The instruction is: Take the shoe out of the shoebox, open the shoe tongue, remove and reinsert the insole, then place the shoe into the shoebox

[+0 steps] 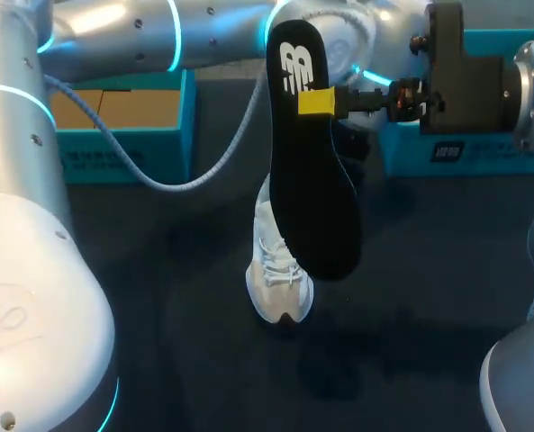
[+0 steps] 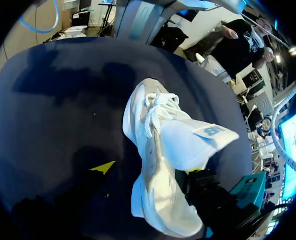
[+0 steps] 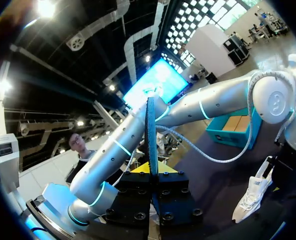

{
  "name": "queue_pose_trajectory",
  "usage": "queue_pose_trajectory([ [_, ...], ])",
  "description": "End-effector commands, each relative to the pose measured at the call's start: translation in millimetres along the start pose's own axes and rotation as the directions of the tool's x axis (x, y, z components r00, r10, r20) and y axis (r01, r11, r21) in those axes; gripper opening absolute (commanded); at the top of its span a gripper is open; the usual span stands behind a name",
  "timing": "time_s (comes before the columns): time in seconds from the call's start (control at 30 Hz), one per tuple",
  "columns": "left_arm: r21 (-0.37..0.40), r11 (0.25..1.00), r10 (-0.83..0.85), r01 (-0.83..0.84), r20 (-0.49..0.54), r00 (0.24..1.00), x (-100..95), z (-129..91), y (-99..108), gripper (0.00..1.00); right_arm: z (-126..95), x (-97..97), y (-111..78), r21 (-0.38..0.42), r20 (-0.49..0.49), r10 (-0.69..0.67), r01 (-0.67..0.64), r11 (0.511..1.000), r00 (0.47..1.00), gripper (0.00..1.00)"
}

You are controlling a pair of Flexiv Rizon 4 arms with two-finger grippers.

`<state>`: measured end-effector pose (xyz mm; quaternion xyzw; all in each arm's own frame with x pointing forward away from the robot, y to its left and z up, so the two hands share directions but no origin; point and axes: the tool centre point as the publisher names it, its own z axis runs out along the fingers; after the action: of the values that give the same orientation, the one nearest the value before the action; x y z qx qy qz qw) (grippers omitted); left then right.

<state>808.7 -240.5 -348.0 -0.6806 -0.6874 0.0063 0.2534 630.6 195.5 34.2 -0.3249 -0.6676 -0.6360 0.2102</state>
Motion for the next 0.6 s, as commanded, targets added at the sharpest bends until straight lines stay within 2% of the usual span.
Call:
queue_pose_trajectory([
  [0.03, -0.027, 1.000, 0.000, 0.004, 0.129, 0.992, 34.0, -28, -9, 1.00, 3, -0.6, -0.3, -0.002, -0.001, 0.001, -0.001, 1.000, 1.000, 0.00],
  [0.2, -0.034, 0.999, -0.001, 0.009, 0.217, 0.976, 50.8, -50, -13, 1.00, 3, -0.6, -0.3, -0.002, -0.001, 0.001, -0.001, 1.000, 1.000, 0.00],
  [0.27, -0.024, 0.999, -0.017, 0.023, 0.218, 0.976, 57.6, -52, -12, 1.00, 3, -0.6, -0.3, -0.002, -0.001, 0.001, -0.001, 1.000, 1.000, 0.00],
  [0.6, -0.024, 0.999, -0.017, 0.023, 0.218, 0.976, 57.6, -52, -12, 1.00, 3, -0.6, -0.3, -0.002, -0.001, 0.001, -0.001, 1.000, 1.000, 0.00],
])
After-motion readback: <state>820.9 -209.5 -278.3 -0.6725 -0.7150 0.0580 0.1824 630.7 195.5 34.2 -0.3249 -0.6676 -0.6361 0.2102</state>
